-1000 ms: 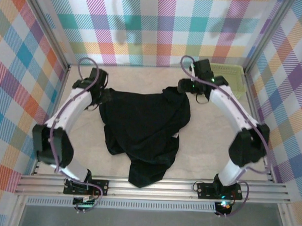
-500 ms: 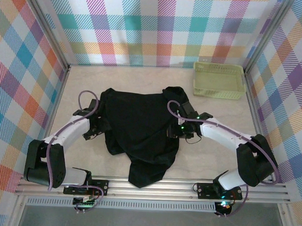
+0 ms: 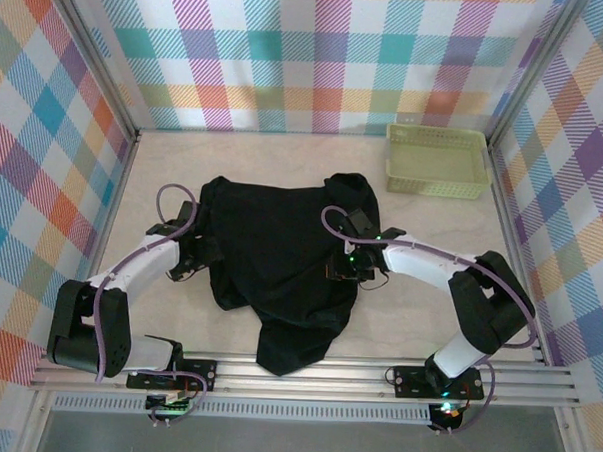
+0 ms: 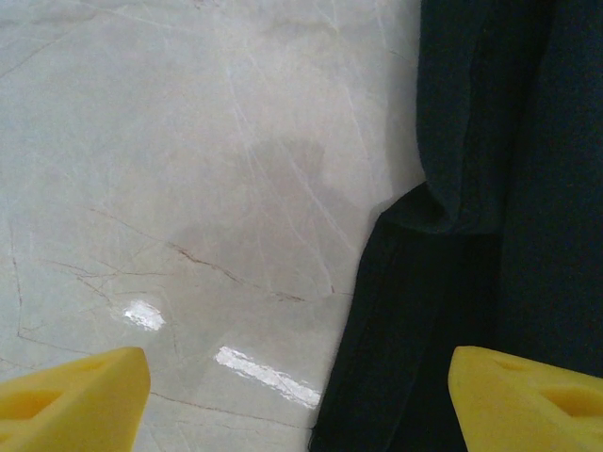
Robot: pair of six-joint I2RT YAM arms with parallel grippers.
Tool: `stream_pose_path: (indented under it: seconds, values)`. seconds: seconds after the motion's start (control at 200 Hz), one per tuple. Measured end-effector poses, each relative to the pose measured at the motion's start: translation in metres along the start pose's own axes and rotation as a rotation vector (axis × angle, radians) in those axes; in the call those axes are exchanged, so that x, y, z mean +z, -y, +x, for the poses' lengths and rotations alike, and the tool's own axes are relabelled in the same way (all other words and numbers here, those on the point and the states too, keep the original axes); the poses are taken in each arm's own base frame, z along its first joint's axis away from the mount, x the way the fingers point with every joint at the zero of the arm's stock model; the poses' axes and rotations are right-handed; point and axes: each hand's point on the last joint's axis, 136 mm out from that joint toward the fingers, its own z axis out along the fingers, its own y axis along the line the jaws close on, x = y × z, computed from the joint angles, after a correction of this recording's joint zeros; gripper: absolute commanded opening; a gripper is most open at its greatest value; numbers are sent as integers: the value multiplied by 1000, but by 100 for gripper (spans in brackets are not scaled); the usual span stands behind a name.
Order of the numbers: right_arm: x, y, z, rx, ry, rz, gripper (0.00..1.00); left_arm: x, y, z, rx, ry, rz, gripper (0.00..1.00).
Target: Fold the inside-out t-shirt
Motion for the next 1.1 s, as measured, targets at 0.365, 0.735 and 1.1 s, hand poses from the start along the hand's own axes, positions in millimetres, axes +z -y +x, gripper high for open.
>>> stream_pose_path:
  seconds: [0.365, 0.735, 1.1]
  values:
    - [-20, -6, -27, -18, 71, 49, 0, 9, 0, 2, 0, -15, -10, 67]
    - [-114, 65, -133, 168, 372, 67, 0, -5, 26, 33, 106, -35, 89, 59]
    - [-79, 83, -132, 171, 285, 121, 12, 10, 24, 57, 171, -84, 19, 42]
